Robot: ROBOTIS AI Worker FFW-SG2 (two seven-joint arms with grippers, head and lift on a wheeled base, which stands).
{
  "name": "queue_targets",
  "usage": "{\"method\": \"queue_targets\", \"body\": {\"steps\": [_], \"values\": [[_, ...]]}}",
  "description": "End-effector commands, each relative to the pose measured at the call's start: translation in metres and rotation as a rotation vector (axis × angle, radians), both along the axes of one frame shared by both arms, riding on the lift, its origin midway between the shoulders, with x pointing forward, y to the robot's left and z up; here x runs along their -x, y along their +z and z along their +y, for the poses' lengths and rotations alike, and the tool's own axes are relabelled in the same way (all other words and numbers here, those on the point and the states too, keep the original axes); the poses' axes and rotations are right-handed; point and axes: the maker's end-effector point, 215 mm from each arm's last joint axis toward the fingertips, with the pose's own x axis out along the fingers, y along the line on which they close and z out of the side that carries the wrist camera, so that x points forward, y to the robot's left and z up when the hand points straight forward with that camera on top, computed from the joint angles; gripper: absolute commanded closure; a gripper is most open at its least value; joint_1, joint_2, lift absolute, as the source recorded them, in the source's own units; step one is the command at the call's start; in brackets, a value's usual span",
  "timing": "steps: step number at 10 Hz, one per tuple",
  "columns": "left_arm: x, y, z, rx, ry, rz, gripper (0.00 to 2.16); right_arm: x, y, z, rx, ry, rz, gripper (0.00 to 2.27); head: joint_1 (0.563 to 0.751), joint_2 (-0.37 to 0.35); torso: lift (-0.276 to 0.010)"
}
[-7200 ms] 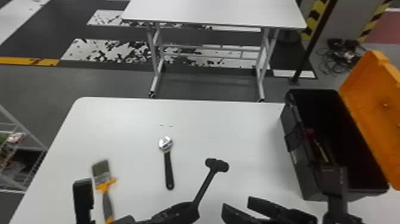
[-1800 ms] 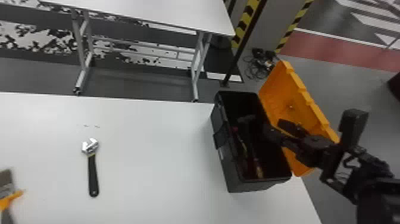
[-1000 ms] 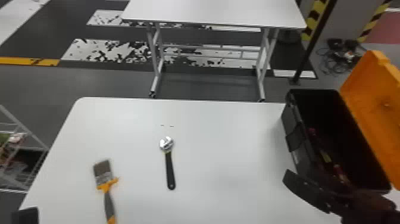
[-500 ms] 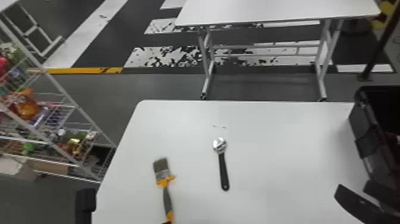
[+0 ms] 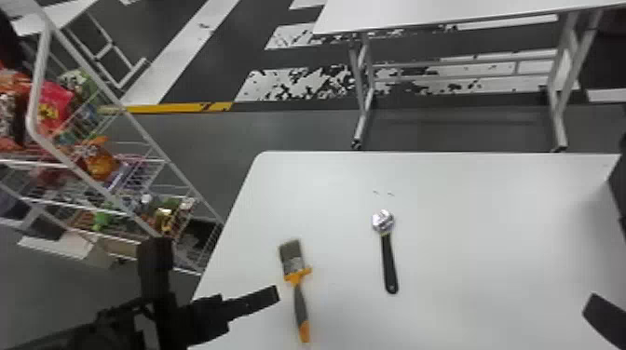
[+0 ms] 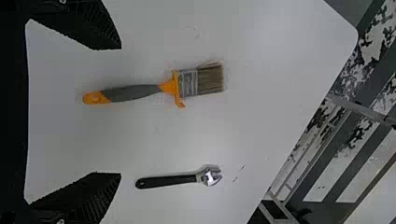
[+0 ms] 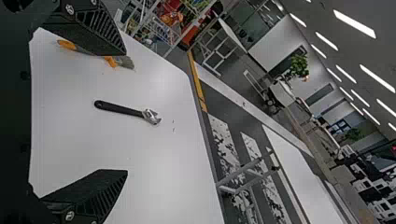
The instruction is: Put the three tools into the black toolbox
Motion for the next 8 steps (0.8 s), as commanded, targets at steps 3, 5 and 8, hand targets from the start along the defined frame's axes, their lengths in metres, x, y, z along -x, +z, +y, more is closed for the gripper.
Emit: {"method": "queue_targets", "body": {"steps": [3,5,8], "values": [[-0.004,-0.017,0.006,-0.161,0.029,0.077,0.02,0.001,-0.001,-0.002,-0.017,0.006,-0.004,0.11,0.695,0.35,-0.051],[-0.006,-0.022,0.013,-0.234,0.051,0.106,0.02,0.001,0.003,-0.001,-0.03,0.013,-0.022,0.11,0.695,0.35,-0.051],[-0.022,-0.04,0.016,-0.235,0.07,0.139,0.02,0.002,0.001,-0.013,-0.062,-0.001,-0.038,0.1,0.695,0.35,-0.051]]}}
